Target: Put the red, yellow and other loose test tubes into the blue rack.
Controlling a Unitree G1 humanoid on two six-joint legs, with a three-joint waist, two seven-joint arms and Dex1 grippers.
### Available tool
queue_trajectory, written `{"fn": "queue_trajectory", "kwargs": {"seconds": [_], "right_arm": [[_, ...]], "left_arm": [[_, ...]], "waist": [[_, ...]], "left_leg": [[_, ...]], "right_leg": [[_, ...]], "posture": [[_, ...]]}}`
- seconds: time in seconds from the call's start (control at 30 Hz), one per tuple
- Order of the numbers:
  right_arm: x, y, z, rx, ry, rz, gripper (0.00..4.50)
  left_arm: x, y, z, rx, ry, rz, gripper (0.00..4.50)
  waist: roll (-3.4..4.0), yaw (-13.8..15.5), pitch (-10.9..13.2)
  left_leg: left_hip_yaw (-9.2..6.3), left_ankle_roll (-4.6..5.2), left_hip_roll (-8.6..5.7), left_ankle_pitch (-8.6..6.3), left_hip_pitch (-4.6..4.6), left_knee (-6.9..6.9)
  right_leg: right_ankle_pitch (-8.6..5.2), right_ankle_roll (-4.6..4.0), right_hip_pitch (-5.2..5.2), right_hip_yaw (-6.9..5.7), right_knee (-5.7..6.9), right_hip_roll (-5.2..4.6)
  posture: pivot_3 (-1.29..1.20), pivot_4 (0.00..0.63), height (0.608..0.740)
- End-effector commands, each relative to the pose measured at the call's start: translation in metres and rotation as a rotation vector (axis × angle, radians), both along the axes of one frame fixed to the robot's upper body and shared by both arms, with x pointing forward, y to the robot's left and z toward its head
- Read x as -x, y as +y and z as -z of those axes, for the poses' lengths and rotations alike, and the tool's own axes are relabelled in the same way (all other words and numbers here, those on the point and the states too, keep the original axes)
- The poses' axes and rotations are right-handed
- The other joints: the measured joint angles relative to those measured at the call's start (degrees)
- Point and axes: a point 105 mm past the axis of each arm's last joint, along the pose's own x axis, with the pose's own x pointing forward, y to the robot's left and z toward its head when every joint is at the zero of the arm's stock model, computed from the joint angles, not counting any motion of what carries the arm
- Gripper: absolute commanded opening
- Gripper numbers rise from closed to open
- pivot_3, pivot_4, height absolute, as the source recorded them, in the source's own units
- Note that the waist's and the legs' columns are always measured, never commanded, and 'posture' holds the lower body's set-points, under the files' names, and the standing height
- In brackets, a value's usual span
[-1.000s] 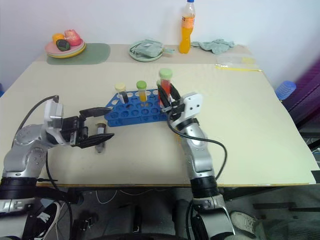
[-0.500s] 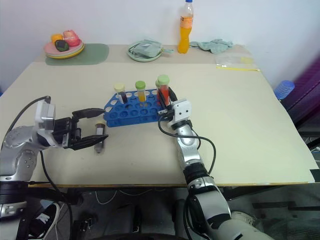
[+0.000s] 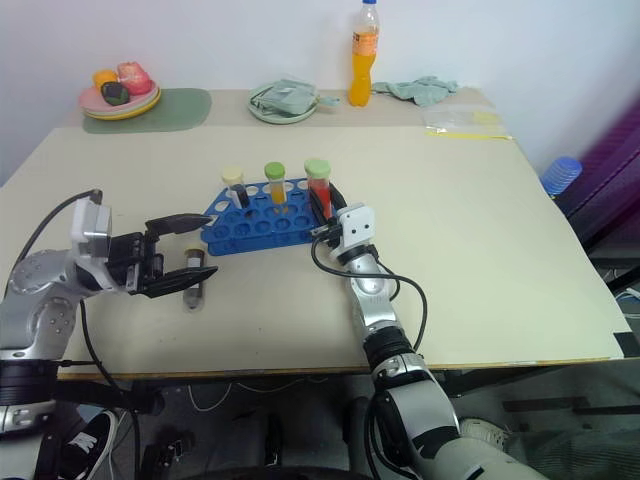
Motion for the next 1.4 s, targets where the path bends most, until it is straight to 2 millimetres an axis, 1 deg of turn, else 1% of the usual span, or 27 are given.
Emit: {"fn": "queue_trajectory", "kwargs": {"seconds": [0.03, 0.37, 0.47, 0.53, 0.57, 0.6, 0.7, 0.73, 0.77, 0.9, 1.0, 1.03, 1.07, 1.17, 1.23, 1.33, 1.4], "right_arm": [[-0.002, 0.006, -0.011, 0.008, -0.035, -0.013, 0.77], [-0.007, 0.01, -0.005, 0.04, -0.007, -0.012, 0.77], [-0.006, 0.009, -0.003, -0.012, 0.019, -0.051, 0.77], [-0.005, 0.006, -0.003, -0.03, 0.019, -0.059, 1.8], [-0.003, 0.008, -0.005, -0.031, 0.007, -0.08, 2.18], [-0.002, 0.007, -0.006, -0.028, -0.001, -0.081, 2.68], [-0.003, 0.005, -0.007, -0.026, 0.001, -0.062, 4.18], [-0.003, 0.004, -0.009, -0.019, -0.006, -0.056, 4.43], [-0.001, 0.004, -0.012, -0.011, -0.016, -0.065, 4.43], [0.017, -0.007, -0.04, 0.006, -0.068, -0.127, 4.43], [0.033, -0.031, -0.052, 0.052, -0.063, -0.114, 4.43], [0.038, -0.036, -0.054, 0.056, -0.053, -0.111, 4.43], [0.045, -0.045, -0.05, 0.09, -0.036, -0.106, 4.43], [0.065, -0.074, -0.027, 0.246, 0.118, -0.087, 4.43], [0.068, -0.089, -0.023, 0.334, 0.246, -0.057, 4.43], [0.067, -0.099, -0.032, 0.405, 0.4, -0.037, 4.43], [0.06, -0.105, -0.04, 0.404, 0.538, -0.013, 4.43]], "left_arm": [[0.004, -0.004, -0.009, 0.004, -0.041, 0.016, 4.5], [0.006, -0.01, -0.016, 0.006, -0.046, 0.01, 4.5], [0.006, -0.012, -0.018, 0.007, -0.045, 0.009, 4.5], [0.006, -0.012, -0.018, 0.007, -0.045, 0.009, 4.5], [0.006, -0.012, -0.018, 0.007, -0.044, 0.009, 4.5], [0.006, -0.012, -0.018, 0.007, -0.044, 0.009, 4.5], [0.005, -0.013, -0.018, 0.011, -0.044, 0.009, 4.5], [0.005, -0.014, -0.018, 0.011, -0.043, 0.011, 4.5], [0.005, -0.014, -0.018, 0.012, -0.043, 0.013, 4.5], [0.007, -0.015, -0.017, 0.011, -0.043, 0.016, 4.5], [0.008, -0.015, -0.015, 0.015, -0.038, 0.014, 4.5], [0.008, -0.015, -0.015, 0.02, -0.036, 0.012, 4.5], [0.008, -0.015, -0.014, 0.019, -0.037, 0.012, 4.5], [0.008, -0.016, -0.01, 0.025, -0.034, 0.012, 4.5], [0.008, -0.016, -0.007, 0.03, -0.03, 0.015, 4.5], [0.006, -0.017, -0.003, 0.035, -0.024, 0.022, 4.5], [0.003, -0.018, 0.0, 0.039, -0.02, 0.025, 4.5]], "waist": [[0.0, 0.0, 0.0], [-0.01, 0.0, 0.0], [-0.01, 0.0, 0.0], [0.0, 0.0, 0.0], [0.0, 0.0, 0.0], [0.0, 0.0, 0.0], [0.01, 0.0, 0.0], [0.01, 0.0, 0.0], [0.01, 0.0, 0.0], [0.01, 0.3, 0.0], [0.01, 0.5, 0.0], [-0.01, 0.5, 0.0], [-0.01, 0.5, 0.0], [-0.01, 0.9, 0.0], [0.01, 1.2, 0.0], [0.06, 1.0, 0.0], [0.05, 0.8, 0.0]], "left_leg": [[0.0, 0.0, 0.0, 0.0, 0.0, 0.0], [0.01, 0.0, 0.0, 0.0, 0.01, 0.0], [0.01, 0.0, 0.0, 0.0, 0.02, 0.0], [0.0, 0.0, 0.0, 0.0, 0.03, 0.0], [0.0, 0.0, 0.0, 0.0, 0.03, 0.0], [0.0, 0.0, 0.0, 0.0, 0.02, 0.0], [0.0, 0.0, 0.0, 0.0, 0.03, 0.0], [0.0, 0.0, 0.0, 0.0, 0.02, 0.0], [0.0, 0.0, 0.0, 0.0, 0.02, 0.0], [-0.01, -0.01, -0.01, 0.0, -0.02, -0.01], [0.0, -0.01, -0.05, 0.0, -0.03, 0.0], [0.0, -0.01, -0.07, 0.0, -0.03, 0.0], [0.01, 0.0, -0.07, 0.0, -0.03, 0.0], [0.0, 0.0, -0.08, -0.01, -0.02, -0.02], [0.03, 0.01, -0.09, -0.01, -0.02, -0.01], [0.14, 0.01, -0.08, -0.01, 0.02, 0.03], [0.09, 0.01, -0.07, -0.01, 0.08, 0.04]], "right_leg": [[0.0, 0.0, 0.0, 0.0, 0.0, 0.0], [0.0, 0.0, 0.0, 0.0, 0.0, -0.01], [0.0, 0.0, 0.01, 0.0, 0.01, -0.01], [0.01, 0.01, 0.01, 0.01, 0.01, -0.01], [0.01, 0.01, 0.01, 0.0, 0.01, -0.01], [0.02, 0.02, 0.01, 0.0, 0.01, -0.01], [0.03, 0.04, 0.01, 0.0, 0.0, -0.01], [0.03, 0.04, 0.01, 0.0, 0.01, -0.01], [0.02, 0.03, 0.01, 0.0, 0.01, -0.01], [0.03, 0.05, 0.01, 0.0, -0.01, -0.04], [0.03, 0.05, 0.01, -0.01, -0.02, -0.12], [0.0, 0.01, 0.01, -0.01, -0.01, -0.14], [-0.01, 0.0, 0.01, -0.01, -0.04, -0.14], [-0.02, -0.02, 0.02, -0.02, -0.07, -0.13], [-0.03, -0.04, 0.02, -0.01, -0.1, -0.15], [-0.04, -0.07, -0.03, 0.08, -0.12, -0.14], [-0.03, -0.1, -0.03, 0.1, -0.11, -0.06]], "posture": [[0.0, 0.15, 0.74], [0.0, 0.15, 0.74], [0.0, 0.15, 0.74], [0.0, 0.15, 0.74], [0.0, 0.15, 0.74], [0.0, 0.15, 0.74], [0.0, 0.15, 0.74], [0.0, 0.15, 0.74], [0.0, 0.15, 0.74], [0.0, 0.15, 0.74], [0.0, 0.15, 0.74], [0.0, 0.15, 0.74], [0.0, 0.15, 0.74], [0.0, 0.15, 0.74], [0.0, 0.15, 0.74], [0.0, 0.15, 0.74], [0.0, 0.15, 0.74]]}}
